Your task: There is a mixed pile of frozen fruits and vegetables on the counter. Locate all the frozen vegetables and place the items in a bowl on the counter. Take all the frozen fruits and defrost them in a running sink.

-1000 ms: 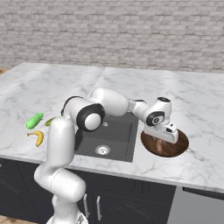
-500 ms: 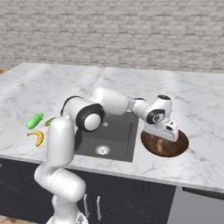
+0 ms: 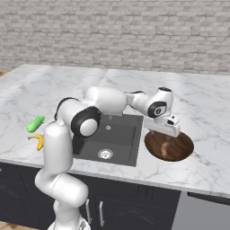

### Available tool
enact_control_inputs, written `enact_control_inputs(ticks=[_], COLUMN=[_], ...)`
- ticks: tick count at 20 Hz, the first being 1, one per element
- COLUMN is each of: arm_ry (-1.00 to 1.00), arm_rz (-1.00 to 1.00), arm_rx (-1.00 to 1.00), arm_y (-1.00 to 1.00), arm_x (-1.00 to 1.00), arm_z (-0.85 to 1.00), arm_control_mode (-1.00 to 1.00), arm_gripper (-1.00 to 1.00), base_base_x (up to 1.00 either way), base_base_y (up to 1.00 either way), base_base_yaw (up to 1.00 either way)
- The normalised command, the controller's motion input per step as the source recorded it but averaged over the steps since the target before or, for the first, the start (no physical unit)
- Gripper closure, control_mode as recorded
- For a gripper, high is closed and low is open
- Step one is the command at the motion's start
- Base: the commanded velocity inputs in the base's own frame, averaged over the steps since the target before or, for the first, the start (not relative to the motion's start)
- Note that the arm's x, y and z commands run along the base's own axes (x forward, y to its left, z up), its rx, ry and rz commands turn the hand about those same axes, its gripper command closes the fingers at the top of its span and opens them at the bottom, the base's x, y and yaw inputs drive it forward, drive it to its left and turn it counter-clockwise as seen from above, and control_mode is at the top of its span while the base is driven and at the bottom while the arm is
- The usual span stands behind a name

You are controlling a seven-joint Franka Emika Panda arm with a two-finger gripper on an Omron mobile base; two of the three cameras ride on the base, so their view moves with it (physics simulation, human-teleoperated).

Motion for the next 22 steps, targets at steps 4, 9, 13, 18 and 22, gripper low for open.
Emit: enact_control_inputs(ticks=[4,9,13,18,22], arm_ry=[0.04,0.01,0.00,0.00,0.00], arm_rz=[0.07,0.04,0.00,-0.09,-0.14], arm_rx=[-0.01,-0.02,0.00,0.00,-0.02], arm_y=[0.51,0.47,0.43,0.33,0.24], arm_x=[0.00,-0.03,-0.04,-0.06,0.00], arm_z=[0.29,0.20,0.13,0.01,0.00], arm_control_mode=[-1.00,-1.00,-1.00,-1.00,-1.00], arm_gripper=[-1.00,-1.00,-1.00,-1.00,-1.00], base_base_x=[0.00,0.00,0.00,0.00,0.00], base_base_y=[0.00,0.00,0.00,0.00,0.00], base_base_yaw=[0.00,0.00,0.00,0.00,0.00])
